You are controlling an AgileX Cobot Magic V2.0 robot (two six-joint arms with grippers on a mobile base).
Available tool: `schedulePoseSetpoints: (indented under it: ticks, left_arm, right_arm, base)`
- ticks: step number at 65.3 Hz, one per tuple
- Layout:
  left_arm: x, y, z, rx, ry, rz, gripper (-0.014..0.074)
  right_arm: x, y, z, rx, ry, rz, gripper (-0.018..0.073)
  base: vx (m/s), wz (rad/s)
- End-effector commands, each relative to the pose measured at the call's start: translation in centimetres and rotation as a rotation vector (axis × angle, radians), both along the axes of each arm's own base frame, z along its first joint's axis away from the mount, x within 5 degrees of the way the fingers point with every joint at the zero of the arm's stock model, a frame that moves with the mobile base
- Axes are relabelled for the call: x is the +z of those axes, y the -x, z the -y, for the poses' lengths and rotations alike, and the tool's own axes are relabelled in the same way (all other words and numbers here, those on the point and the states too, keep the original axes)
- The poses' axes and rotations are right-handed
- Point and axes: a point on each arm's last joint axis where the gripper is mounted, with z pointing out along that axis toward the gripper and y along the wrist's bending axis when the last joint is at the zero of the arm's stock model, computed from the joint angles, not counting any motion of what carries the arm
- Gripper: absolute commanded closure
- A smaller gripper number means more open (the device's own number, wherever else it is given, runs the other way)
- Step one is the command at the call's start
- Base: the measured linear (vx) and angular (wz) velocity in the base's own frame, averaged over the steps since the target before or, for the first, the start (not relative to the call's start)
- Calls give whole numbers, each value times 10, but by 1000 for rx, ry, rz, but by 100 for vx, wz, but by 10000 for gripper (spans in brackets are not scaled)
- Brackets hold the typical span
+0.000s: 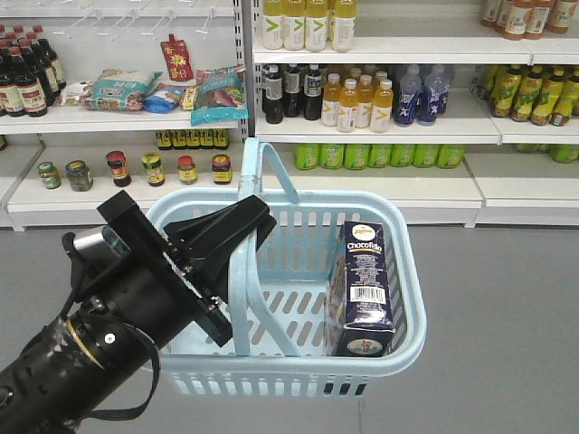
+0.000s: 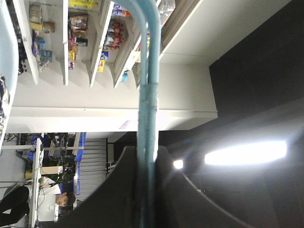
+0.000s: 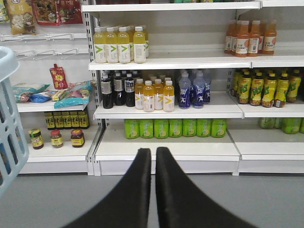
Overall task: Left arm holds basket, right arm returns cookies
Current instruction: 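Drive the base toward the drink shelves holding the basket in the left gripper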
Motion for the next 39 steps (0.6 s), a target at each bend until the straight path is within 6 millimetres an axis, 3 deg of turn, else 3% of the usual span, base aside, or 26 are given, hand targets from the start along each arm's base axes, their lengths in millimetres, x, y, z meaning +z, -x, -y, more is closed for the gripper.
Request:
schedulePoseSetpoints:
  ticks: [1,39]
  left_arm:
    - [29,5,-4,-3,153,142,596]
    - [29,5,-4,-3,153,142,596]
  right_arm:
    - [1,0,0,-2,12,67,566]
    - [1,0,0,-2,12,67,566]
  base:
    - [53,-2]
    - [51,-2]
